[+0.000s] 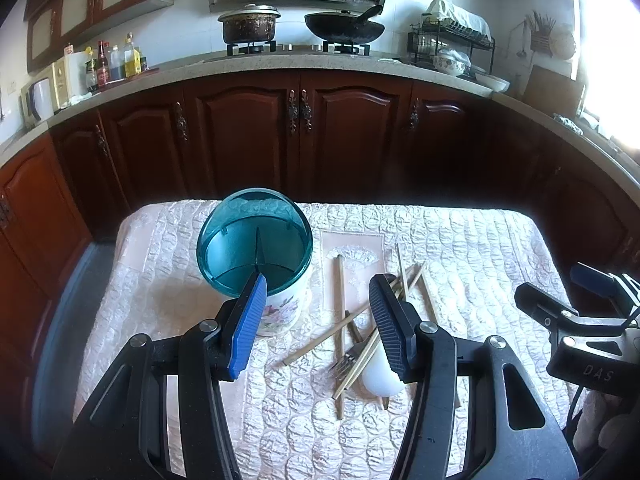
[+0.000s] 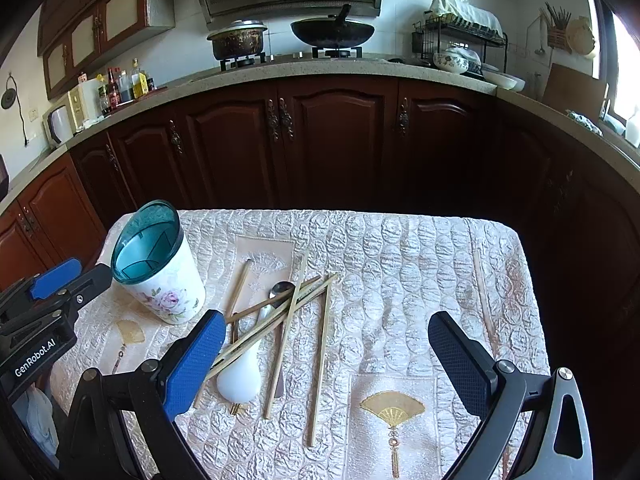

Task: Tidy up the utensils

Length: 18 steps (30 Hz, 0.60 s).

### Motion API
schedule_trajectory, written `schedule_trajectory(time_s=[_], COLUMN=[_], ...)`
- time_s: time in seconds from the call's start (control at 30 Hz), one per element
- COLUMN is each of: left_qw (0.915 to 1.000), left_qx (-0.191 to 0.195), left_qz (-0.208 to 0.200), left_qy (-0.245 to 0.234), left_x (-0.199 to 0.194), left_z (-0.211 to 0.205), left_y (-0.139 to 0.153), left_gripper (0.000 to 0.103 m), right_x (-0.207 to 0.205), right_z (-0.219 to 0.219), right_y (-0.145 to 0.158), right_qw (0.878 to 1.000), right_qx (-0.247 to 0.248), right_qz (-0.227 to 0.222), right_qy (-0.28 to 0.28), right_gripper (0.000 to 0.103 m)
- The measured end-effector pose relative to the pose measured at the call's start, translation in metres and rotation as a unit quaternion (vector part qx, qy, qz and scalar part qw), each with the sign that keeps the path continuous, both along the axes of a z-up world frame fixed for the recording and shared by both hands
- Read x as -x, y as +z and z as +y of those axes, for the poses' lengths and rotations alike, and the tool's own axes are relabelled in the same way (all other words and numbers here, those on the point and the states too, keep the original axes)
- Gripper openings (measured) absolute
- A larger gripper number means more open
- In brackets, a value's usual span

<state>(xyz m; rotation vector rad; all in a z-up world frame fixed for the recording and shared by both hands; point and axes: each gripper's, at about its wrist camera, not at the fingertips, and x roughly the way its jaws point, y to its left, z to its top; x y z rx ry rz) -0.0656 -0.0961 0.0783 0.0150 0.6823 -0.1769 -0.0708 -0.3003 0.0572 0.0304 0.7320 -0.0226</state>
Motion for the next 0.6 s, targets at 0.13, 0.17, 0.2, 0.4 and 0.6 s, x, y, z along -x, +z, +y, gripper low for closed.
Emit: schedule_trajectory(time_s=[0.13, 0.17, 0.2, 0.4, 0.6], left_qw=[1.0, 1.0, 0.9999, 0.9999, 0.9998], left_qx=[-0.002, -0.003, -0.004, -0.007, -0.01], left_qz=[0.005, 0.006, 0.007, 0.009, 0.014], left_qy=[-0.004, -0.005, -0.006, -0.009, -0.011], left_x=[-0.001, -0.001, -0.001, -0.003, -0.005], left_z=[-0.003, -0.004, -0.005, -0.008, -0.011], left_y=[-0.004, -0.004, -0.005, -0.007, -0.009], left_gripper=[0.053, 0.053, 0.053, 0.053, 0.053], right_x=[-0.002, -0.002, -0.003, -0.005, -0.007], right_z=[0.001, 0.001, 0.001, -0.001, -0.002], right_y=[-0.003, -0.004, -0.005, -0.009, -0.012], right_qw=[1.0, 1.0, 1.0, 1.0, 1.0], right_qx=[0.002, 0.004, 0.005, 0.004, 0.004], right_qz=[0.006, 0.007, 0.009, 0.015, 0.02], right_qy=[0.001, 0.002, 0.002, 0.002, 0.003], right_gripper=[0.101, 0.101, 0.101, 0.101, 0.101])
